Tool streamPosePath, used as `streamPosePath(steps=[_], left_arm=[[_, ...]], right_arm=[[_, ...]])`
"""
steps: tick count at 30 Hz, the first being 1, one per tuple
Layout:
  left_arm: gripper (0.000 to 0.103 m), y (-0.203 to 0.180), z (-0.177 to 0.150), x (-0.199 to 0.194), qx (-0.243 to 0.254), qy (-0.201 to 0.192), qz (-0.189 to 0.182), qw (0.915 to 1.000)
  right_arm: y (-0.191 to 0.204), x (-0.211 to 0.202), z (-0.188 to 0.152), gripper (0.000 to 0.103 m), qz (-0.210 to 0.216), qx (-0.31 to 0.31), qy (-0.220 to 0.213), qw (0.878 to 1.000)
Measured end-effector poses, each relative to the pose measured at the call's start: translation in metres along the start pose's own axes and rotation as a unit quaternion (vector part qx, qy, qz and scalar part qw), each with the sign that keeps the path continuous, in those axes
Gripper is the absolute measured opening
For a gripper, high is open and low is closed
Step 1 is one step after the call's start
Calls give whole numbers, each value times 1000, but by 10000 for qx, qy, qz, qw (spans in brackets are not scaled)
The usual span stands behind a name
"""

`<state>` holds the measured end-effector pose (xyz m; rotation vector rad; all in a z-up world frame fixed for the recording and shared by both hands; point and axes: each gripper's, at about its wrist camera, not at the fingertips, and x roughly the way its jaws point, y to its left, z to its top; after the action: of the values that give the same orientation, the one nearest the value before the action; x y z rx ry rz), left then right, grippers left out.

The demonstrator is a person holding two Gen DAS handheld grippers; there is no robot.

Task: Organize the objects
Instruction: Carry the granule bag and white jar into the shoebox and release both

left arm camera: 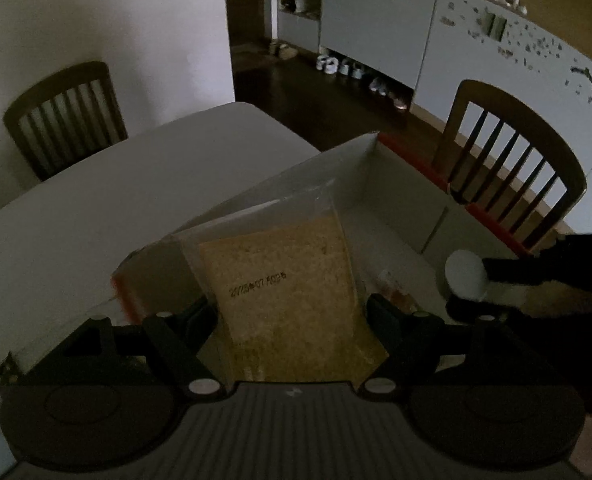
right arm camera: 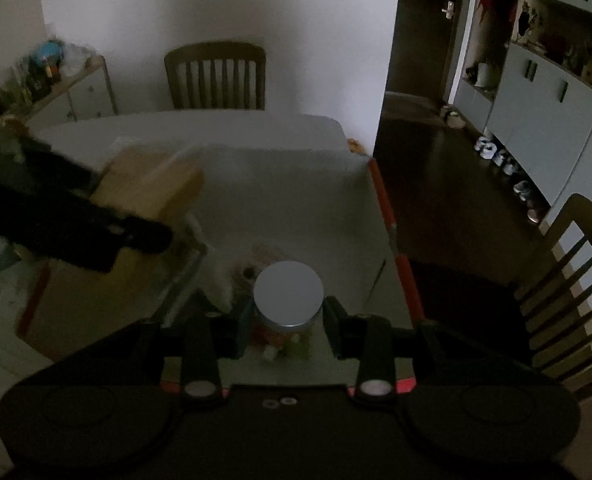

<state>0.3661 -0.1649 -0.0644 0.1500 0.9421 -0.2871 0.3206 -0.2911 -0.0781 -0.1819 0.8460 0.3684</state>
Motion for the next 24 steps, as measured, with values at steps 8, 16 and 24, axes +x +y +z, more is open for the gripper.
streamPosePath(steps=[8,16,24], left_arm=[[80,-24,29,37,250,197,-174,9993],[80,-35,29,67,409,502,-188,9977],[80,-28,25,72,175,532,-278,9980]], right_arm=[[-5,24,-6,36,62,-54,341,9994],[-5,42,-8,37,54,-114,628,9979],[-9,47,-8,39,144,-72,702,9974]])
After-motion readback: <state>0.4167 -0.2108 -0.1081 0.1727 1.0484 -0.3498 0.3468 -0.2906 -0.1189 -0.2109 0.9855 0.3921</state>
